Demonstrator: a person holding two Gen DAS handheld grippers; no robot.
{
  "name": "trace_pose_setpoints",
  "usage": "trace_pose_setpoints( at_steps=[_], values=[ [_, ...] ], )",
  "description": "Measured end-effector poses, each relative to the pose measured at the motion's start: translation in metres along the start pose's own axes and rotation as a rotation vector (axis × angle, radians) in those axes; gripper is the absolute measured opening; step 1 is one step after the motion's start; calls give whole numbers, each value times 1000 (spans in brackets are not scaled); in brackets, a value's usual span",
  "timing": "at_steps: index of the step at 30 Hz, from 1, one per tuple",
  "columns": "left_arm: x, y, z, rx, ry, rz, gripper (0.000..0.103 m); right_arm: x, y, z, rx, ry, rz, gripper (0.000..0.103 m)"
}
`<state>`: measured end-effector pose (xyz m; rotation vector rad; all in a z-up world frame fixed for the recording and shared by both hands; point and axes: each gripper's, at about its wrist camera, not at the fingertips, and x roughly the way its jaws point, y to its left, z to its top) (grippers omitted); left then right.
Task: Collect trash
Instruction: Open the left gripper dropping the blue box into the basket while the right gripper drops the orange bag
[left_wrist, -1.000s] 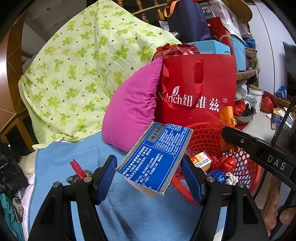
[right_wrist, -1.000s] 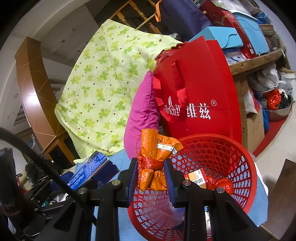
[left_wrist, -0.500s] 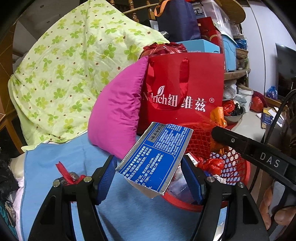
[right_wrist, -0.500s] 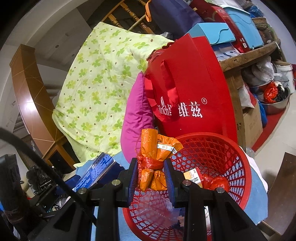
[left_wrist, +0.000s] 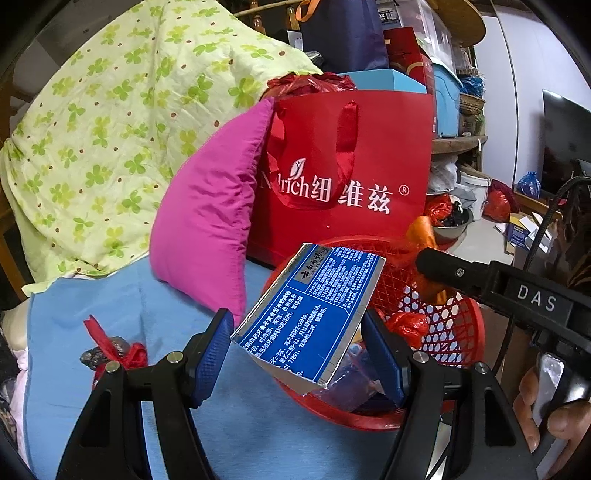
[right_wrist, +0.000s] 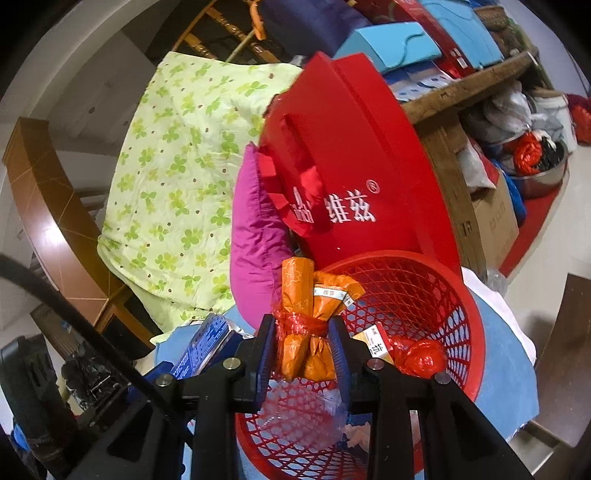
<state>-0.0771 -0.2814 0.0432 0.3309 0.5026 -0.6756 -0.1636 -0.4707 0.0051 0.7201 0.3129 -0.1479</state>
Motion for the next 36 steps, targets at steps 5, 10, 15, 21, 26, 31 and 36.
trace_pose_setpoints(
  at_steps=[5,10,15,21,26,31,36],
  values=[
    [6,-3,0,-4,11,-15,73,4,-9,2,36,27,-2,33],
    [11,-6,0,0,18,-23,73,6,-22,3,100,51,10,37],
    [14,-8,0,4,22,-31,73,1,-30,5,140,30,28,61],
    [19,-11,0,9,30,-40,73,-10,-34,9,154,-31,26,61],
    [22,-15,1,13,33,-51,73,-23,-44,13,202,-101,16,61],
    [26,-21,1,27,35,-69,73,-31,-60,17,267,-141,3,61],
    [29,-31,2,45,38,-94,73,-35,-65,18,282,-154,-12,61]
  ],
)
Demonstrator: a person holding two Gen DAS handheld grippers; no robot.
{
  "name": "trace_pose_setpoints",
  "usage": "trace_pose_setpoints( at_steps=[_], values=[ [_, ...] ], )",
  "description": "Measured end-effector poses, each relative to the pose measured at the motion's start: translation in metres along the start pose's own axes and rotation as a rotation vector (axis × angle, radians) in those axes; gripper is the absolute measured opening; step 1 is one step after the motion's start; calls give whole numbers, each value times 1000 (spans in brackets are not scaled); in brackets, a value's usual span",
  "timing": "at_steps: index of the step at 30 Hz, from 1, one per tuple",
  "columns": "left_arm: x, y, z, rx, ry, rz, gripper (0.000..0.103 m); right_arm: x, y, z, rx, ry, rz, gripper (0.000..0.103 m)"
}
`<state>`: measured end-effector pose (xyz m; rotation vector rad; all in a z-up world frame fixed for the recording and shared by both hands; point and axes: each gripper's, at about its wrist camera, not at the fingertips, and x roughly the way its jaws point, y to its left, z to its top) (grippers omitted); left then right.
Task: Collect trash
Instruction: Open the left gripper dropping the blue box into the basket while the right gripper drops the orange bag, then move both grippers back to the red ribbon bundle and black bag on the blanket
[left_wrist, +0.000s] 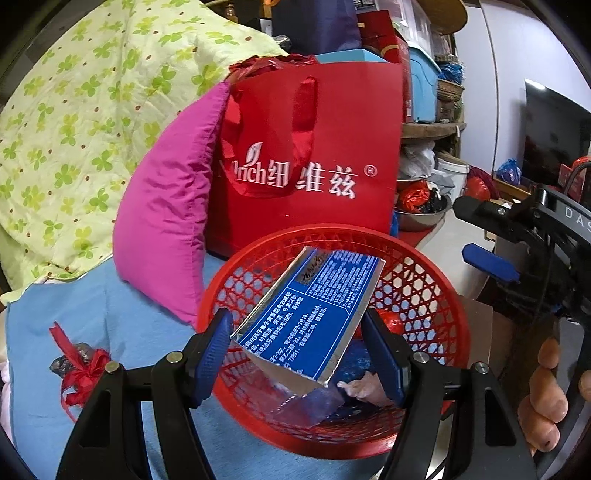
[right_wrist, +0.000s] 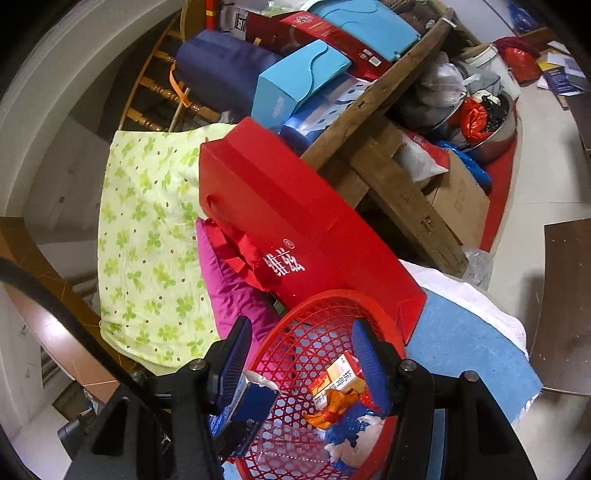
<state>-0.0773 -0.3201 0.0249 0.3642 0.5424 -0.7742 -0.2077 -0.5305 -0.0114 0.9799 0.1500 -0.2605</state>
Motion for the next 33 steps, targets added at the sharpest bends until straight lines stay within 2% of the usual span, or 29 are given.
trace_pose_setpoints(
  at_steps=[5,12,15,19,27,33],
  values=[
    [4,-4,0,1,0,-29,73,-1,1,0,-9,-6,-6,61],
    [0,11,-10,-32,-2,-18,73,3,14,-5,-47,-8,-5,61],
    [-7,27,-21,-55,-7,13,73,6,31,-12,-103,-12,9,61],
    [-20,61,-41,-118,-9,58,73,7,69,-31,-250,-42,37,61],
    [-50,163,-104,-257,22,241,73,24,143,-93,-501,-20,147,61],
    [-75,245,-154,-396,45,393,73,57,186,-150,-603,90,200,61]
  ],
)
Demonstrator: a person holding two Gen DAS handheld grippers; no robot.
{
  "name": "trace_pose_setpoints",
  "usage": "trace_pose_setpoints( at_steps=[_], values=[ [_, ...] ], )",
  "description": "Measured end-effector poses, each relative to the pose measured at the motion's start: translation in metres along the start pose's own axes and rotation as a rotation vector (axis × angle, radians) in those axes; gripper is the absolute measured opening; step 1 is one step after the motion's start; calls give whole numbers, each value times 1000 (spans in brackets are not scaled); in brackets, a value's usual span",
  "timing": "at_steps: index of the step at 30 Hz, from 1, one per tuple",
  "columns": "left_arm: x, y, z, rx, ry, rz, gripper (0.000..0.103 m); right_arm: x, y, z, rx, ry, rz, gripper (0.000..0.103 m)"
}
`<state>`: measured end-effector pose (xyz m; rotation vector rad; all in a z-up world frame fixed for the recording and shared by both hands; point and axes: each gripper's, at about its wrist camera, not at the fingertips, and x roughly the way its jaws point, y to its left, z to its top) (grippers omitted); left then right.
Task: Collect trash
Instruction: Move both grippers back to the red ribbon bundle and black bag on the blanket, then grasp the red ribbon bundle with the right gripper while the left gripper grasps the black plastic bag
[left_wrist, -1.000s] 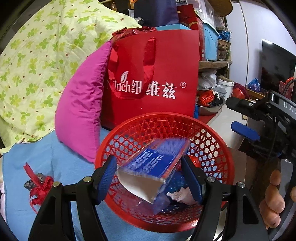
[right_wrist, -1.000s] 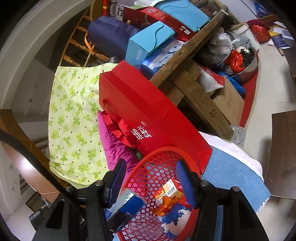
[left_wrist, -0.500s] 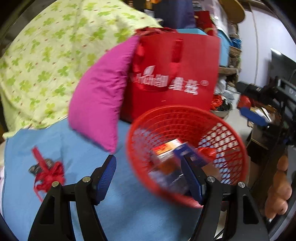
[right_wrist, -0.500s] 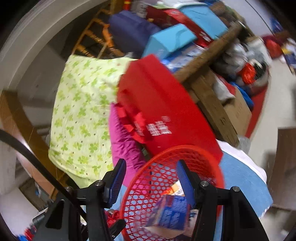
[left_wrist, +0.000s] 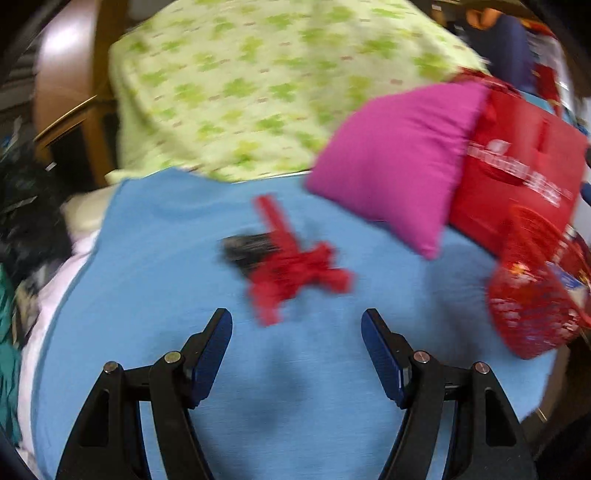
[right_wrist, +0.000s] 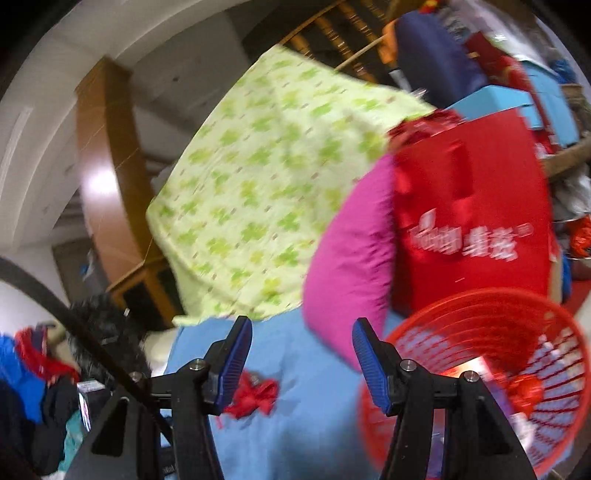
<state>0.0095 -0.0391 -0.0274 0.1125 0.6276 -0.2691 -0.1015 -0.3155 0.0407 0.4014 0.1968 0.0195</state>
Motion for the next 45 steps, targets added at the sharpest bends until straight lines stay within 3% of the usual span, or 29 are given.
trace_pose_setpoints(
  at_steps=[7,15,26,29,34,38,45],
  values=[
    [17,66,-12,-87,-8,119,73,70,47,-35,-2,186,42,61],
    [32,91,-21,-142,27,110,73,162,79,-82,-1,418,45,61],
    [45,118,-29,-177,84,137,73,287,78,-133,100,657,-66,55],
    [50,119,-31,-172,99,143,73,303,75,-141,121,668,-98,53],
    [55,113,-33,-140,112,152,73,310,71,-148,123,667,-122,39],
    [56,113,-34,-137,114,156,73,301,71,-143,81,664,-115,34],
    [57,109,-30,-135,94,150,73,269,47,-123,119,664,-102,27]
  ],
)
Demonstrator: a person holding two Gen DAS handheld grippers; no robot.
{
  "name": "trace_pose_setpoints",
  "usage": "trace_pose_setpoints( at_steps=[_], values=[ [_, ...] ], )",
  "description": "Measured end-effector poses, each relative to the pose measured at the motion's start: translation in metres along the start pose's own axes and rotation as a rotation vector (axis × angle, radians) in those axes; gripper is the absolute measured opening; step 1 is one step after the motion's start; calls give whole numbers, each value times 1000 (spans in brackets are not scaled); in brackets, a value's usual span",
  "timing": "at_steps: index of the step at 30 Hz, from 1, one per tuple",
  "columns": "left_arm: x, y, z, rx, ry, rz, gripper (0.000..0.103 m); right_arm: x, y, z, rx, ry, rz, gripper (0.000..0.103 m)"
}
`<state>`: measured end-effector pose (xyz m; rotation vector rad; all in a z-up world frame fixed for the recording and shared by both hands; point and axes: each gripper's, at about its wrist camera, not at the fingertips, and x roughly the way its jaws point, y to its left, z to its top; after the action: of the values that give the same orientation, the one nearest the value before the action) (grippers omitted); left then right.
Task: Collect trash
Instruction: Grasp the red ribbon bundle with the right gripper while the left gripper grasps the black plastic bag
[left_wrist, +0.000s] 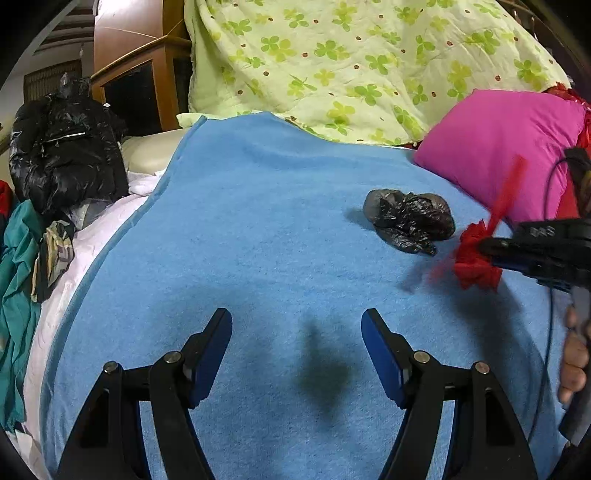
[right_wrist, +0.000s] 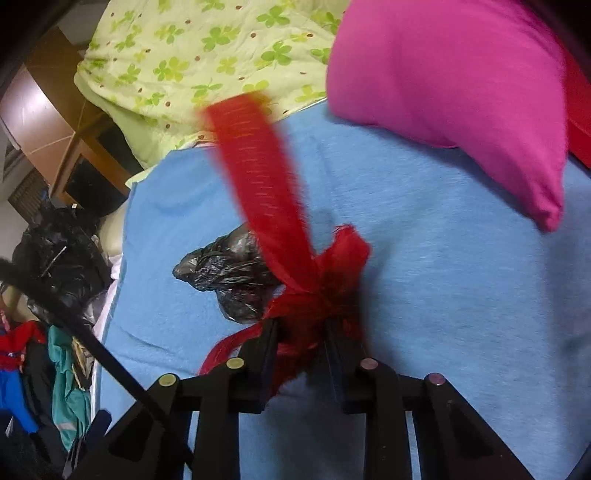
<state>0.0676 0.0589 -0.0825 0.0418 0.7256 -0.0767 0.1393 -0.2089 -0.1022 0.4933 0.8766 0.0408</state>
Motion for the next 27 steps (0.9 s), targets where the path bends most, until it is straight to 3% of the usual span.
trace_pose_setpoints(
  at_steps=[7,13,17,22,24,27],
  values=[
    [10,-30,38,55,-50,-62,73,-23,-35,1,31,0,-10,27],
    [40,-73,93,201,-98,-152,82,-38,-54,6,102,-13,105,30],
    [77,-85,115,282,-34,-203,82,-36,-46,10,88,-17,146,30],
    [106,-80,122,264,34,-307,82,-28,-40,13,81,-1,202,32],
    [119,-82,121,257,95,-381,82,-19,-38,13,93,24,219,38],
    [133,-88,119,247,142,-421,82,-10,-36,12,103,36,223,62]
  ],
)
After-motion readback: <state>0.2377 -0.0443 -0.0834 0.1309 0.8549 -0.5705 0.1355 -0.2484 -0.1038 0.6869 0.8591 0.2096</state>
